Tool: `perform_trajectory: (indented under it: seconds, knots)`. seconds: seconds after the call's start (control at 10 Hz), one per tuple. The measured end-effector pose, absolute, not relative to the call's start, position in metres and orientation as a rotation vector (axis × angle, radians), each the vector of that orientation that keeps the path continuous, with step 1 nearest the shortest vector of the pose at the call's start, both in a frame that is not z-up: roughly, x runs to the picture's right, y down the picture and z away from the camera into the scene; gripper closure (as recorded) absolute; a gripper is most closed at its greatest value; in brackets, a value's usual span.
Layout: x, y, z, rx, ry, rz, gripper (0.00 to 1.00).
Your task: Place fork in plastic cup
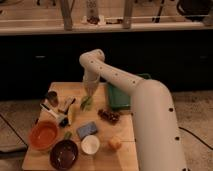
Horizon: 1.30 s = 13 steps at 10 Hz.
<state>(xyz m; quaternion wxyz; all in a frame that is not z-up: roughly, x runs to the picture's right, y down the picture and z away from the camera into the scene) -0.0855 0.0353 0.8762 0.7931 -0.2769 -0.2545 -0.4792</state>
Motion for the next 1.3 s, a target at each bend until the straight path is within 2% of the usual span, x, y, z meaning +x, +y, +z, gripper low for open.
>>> perform_trajectory:
  seconds: [0.2, 0.3, 1.3]
  knots:
    - [-0.0875, 0.0352, 0.8761, -0.598, -0.547, -1.034, 0.24]
    - [-0.0869, 0.035, 0.8762, -0.599, -0.545, -1.034, 0.2]
    - [-0.0844, 0.0385, 0.8726, -0.611, -0.538, -1.039, 0.2]
